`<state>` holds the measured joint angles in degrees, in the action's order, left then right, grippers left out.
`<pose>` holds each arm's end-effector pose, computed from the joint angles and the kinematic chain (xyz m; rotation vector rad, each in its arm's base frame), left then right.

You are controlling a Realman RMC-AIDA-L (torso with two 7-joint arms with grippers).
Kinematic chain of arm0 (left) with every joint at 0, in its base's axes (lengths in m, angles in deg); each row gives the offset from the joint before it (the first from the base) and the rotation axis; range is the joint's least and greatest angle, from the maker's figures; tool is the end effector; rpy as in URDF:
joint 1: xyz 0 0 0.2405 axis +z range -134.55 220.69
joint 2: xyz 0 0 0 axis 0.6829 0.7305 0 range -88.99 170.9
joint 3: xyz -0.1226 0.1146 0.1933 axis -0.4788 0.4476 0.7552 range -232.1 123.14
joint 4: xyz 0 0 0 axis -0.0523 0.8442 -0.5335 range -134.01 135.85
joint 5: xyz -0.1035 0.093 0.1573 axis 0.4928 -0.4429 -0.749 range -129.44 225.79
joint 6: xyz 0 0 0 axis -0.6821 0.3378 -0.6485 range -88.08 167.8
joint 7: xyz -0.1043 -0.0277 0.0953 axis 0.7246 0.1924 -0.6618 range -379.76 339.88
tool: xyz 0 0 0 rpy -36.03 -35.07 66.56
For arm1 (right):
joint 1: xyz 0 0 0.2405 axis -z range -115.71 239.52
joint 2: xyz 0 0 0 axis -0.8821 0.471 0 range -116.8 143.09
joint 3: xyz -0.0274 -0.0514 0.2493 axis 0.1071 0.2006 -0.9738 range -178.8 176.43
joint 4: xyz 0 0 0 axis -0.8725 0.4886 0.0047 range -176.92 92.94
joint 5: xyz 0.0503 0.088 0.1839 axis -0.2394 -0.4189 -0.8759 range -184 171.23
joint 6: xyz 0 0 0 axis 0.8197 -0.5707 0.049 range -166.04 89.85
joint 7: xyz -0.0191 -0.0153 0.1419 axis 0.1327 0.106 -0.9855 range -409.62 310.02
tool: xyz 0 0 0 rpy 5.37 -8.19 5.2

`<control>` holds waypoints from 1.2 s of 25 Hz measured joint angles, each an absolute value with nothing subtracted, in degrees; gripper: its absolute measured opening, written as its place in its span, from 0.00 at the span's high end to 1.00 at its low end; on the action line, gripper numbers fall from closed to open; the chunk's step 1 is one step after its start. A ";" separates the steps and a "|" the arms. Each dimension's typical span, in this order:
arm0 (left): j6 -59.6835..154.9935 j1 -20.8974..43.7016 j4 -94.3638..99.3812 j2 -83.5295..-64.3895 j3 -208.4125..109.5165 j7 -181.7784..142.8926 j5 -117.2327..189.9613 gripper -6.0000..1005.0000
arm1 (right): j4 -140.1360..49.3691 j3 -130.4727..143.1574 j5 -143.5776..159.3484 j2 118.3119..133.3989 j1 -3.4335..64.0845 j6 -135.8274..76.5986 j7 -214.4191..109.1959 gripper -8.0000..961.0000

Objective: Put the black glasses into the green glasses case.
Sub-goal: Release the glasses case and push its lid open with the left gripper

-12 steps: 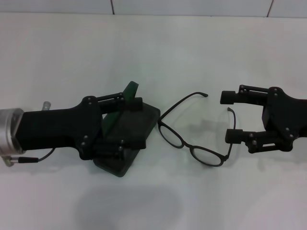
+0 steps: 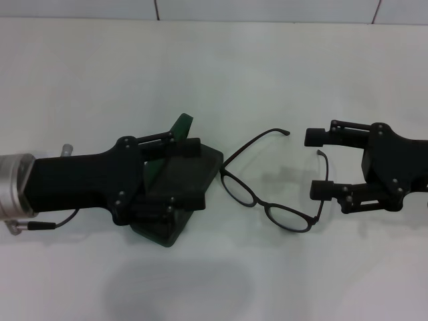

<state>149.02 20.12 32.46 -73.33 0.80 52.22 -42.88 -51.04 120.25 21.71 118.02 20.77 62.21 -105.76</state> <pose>-0.2511 0.2645 0.0188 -2.8517 -0.4568 -1.2295 0.2155 0.3146 0.0014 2.8590 -0.2360 -1.1562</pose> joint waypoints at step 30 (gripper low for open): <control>129.37 20.55 98.55 -78.71 28.72 141.22 -98.07 0.20 | -51.64 96.12 21.66 116.45 34.33 55.42 -99.89 0.12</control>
